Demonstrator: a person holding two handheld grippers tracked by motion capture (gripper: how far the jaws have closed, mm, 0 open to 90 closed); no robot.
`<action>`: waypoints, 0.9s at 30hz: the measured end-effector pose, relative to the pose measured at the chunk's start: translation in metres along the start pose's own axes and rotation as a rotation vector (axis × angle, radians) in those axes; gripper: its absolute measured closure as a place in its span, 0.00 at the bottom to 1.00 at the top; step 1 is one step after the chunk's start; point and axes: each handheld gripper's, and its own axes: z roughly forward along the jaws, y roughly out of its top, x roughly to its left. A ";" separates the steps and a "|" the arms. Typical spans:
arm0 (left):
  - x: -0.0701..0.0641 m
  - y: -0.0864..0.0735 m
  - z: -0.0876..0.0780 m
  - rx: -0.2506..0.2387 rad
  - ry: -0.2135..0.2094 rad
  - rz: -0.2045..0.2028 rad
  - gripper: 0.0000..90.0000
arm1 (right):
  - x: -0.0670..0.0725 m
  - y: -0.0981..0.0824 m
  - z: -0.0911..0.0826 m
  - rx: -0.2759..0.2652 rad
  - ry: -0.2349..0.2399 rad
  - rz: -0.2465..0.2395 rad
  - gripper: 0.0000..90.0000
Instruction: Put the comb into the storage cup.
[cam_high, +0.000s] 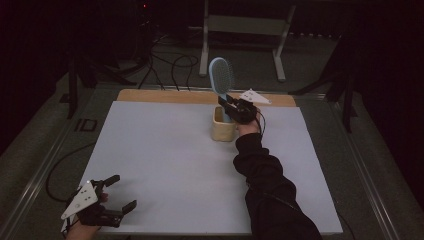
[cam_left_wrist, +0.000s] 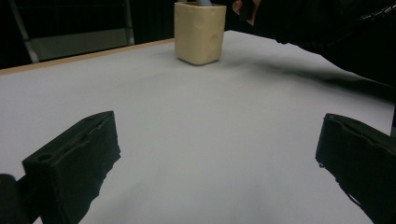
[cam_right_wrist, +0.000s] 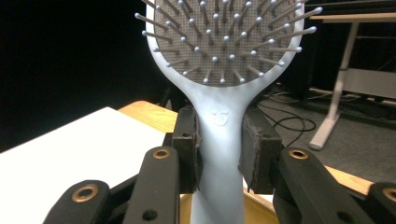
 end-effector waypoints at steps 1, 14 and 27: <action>0.000 0.000 0.000 0.001 0.001 0.000 0.00 | 0.000 -0.001 0.000 -0.002 0.004 -0.003 0.78; 0.000 -0.001 0.001 0.004 -0.001 -0.001 0.00 | 0.003 -0.019 -0.006 -0.018 0.055 -0.071 0.77; 0.000 -0.001 0.002 0.009 -0.001 -0.002 0.00 | -0.002 -0.021 -0.013 0.027 0.103 -0.053 0.29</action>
